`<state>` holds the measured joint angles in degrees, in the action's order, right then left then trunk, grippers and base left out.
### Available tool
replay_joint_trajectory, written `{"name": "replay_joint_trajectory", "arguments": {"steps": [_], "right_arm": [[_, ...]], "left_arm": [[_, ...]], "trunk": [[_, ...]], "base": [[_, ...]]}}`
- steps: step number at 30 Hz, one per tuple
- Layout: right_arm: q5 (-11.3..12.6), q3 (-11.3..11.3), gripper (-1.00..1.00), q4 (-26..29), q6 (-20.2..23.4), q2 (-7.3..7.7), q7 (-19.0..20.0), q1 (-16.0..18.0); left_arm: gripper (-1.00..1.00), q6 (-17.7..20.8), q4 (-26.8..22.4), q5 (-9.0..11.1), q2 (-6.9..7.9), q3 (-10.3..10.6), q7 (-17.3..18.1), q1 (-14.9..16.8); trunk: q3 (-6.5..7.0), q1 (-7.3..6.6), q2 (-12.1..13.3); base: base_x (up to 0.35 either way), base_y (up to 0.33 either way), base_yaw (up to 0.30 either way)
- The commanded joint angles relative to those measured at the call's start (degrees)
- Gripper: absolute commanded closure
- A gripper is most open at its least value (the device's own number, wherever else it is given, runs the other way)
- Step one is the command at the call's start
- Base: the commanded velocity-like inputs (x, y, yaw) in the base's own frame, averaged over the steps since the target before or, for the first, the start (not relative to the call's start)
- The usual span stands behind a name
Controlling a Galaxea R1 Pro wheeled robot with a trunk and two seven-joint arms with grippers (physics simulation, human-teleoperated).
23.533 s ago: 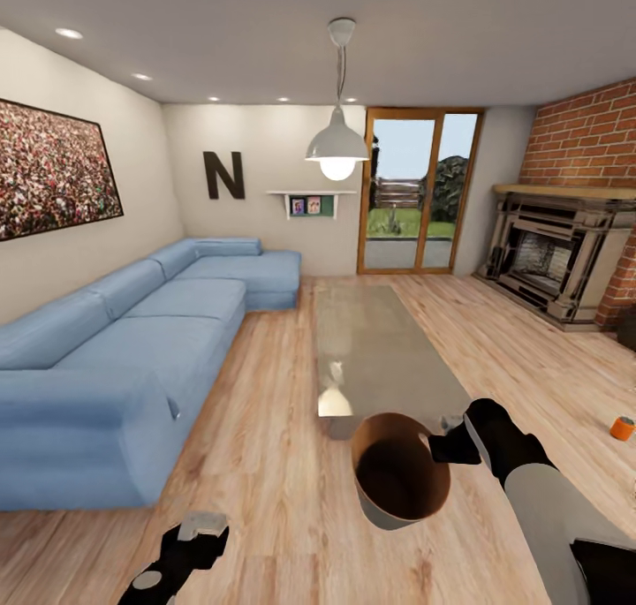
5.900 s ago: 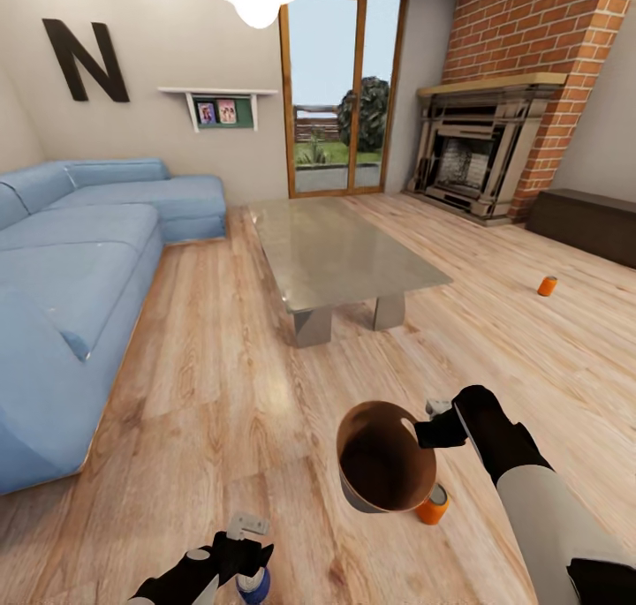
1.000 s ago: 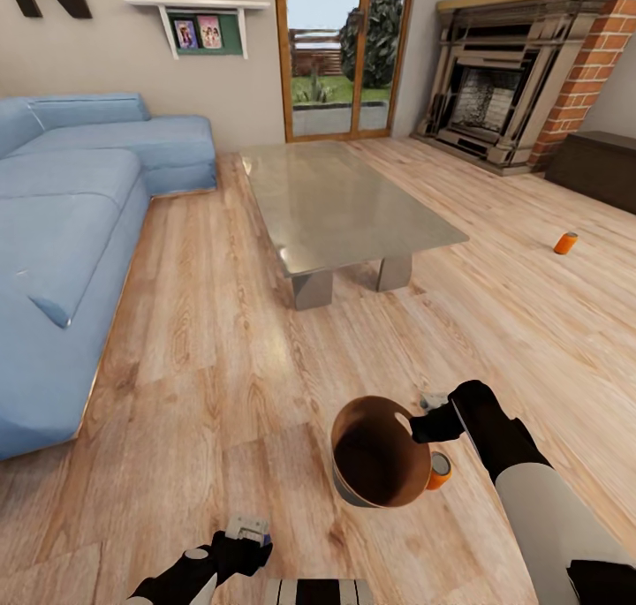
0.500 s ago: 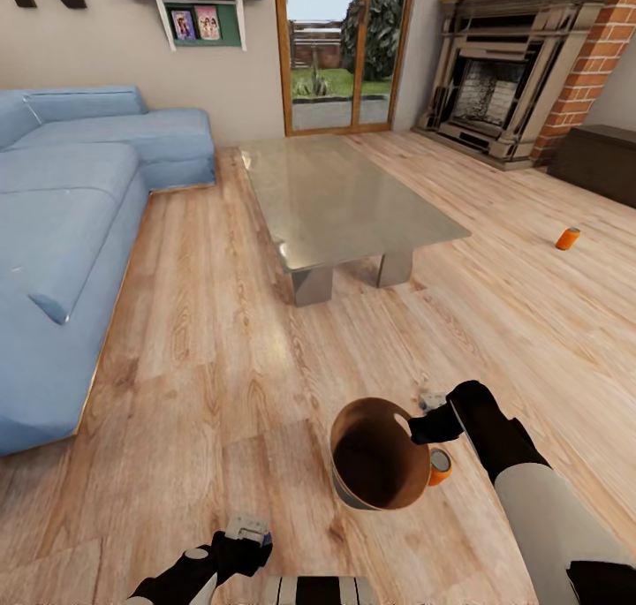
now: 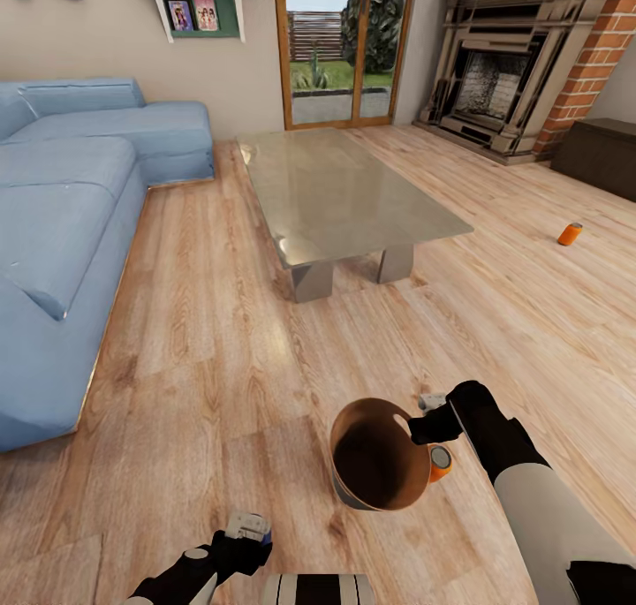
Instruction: Put the three can of soda from the living room inside the tash can in the kitchen.
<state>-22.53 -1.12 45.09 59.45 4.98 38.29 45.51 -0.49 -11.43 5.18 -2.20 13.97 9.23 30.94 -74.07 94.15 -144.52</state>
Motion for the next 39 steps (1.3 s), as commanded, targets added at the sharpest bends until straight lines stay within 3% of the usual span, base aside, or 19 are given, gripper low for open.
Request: {"name": "replay_joint_trajectory", "arguments": {"steps": [1,11,12,28,39], "right_arm": [[1.70,-0.05,1.00,0.00,0.55,0.00,0.38,0.01],[1.70,-0.03,1.00,0.00,0.55,-0.01,0.38,0.01],[1.70,-0.03,1.00,0.00,0.55,0.00,0.38,0.01],[1.70,-0.03,1.00,0.00,0.55,-0.06,0.38,0.01],[1.70,0.06,1.00,0.00,0.55,-0.06,0.38,0.01]], "left_arm": [[-1.00,-0.01,0.00,0.00,0.00,0.00,0.00,0.00],[-1.00,-0.21,-0.04,0.00,0.03,-0.07,-0.02,0.00],[1.00,-0.24,-0.06,0.00,0.05,-0.08,-0.04,0.00],[1.00,-0.21,-0.09,0.00,0.02,-0.41,-0.08,0.00],[1.00,0.47,0.00,0.03,0.02,-0.44,0.01,0.00]], "trunk": [[0.00,0.00,0.00],[0.00,0.00,0.00],[0.00,0.00,0.00],[0.00,0.00,0.00],[2.44,-0.29,0.14]], "base": [[0.000,0.000,0.000],[0.000,0.000,0.000],[0.000,0.000,0.000],[0.000,0.000,0.000],[0.000,0.000,0.000]]}}
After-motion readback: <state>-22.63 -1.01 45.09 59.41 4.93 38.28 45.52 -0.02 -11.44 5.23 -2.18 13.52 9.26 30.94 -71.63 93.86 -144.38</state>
